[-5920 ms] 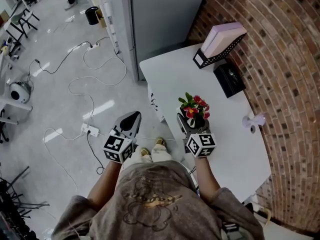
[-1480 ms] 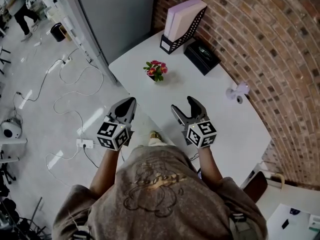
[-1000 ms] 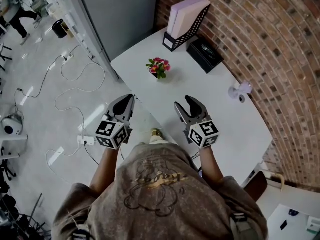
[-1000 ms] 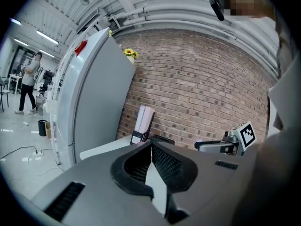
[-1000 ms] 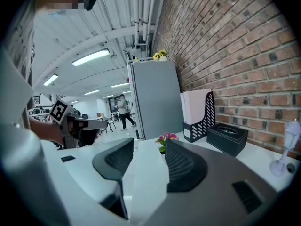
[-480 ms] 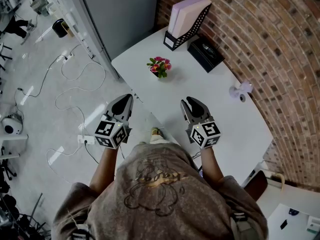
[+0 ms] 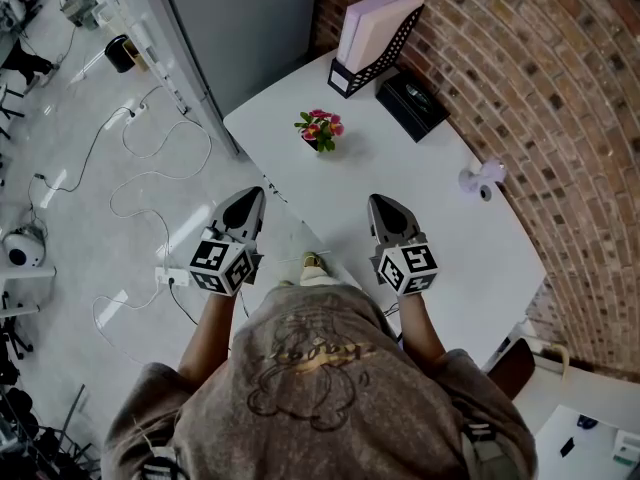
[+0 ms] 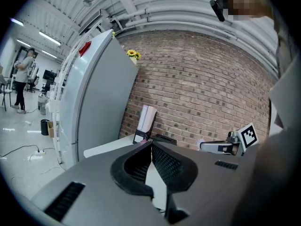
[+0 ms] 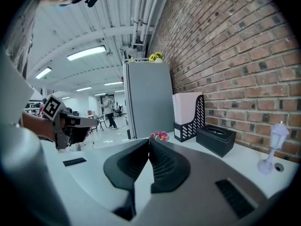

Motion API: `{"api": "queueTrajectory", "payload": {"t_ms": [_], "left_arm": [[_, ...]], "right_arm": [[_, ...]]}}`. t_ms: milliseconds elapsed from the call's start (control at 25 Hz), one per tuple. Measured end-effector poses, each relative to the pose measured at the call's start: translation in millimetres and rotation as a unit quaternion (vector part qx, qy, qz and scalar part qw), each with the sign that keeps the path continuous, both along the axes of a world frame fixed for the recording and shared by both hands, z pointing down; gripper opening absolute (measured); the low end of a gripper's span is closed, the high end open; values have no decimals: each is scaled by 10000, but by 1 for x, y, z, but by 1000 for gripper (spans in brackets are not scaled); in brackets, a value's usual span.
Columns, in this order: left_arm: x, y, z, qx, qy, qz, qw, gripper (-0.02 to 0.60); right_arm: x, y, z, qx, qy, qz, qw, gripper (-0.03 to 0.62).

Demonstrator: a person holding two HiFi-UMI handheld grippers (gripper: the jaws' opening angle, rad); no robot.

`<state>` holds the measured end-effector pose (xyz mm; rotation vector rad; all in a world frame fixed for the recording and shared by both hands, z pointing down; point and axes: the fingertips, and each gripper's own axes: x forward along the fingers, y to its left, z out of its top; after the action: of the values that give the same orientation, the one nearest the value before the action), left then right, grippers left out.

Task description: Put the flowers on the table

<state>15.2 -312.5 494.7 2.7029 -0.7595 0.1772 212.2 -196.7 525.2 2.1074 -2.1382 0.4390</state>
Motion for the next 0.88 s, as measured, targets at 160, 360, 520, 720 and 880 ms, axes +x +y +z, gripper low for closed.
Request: {"api": "queueTrajectory", "payload": {"t_ms": [160,360,520,720,880], "left_arm": [[1,0,3,77,-6,-10,10000,23],[0,2,9,57,-25,-43,10000,23],[-1,4,10,31,-26,-66,10000,23],[0,5,10,-5,-47,-75,10000,23],[2,8,11,-21,-47,-71,10000,23]], "right_arm": [[4,3,6,-43,29,98,9999,3],[4,6,12,-88,75,131,9998,3],[0,7,15,-114,157,87,9998,3],[-1,7,17,-156,187,76,9997,3],[0,9,17,-157,174,91,9997,3]]}}
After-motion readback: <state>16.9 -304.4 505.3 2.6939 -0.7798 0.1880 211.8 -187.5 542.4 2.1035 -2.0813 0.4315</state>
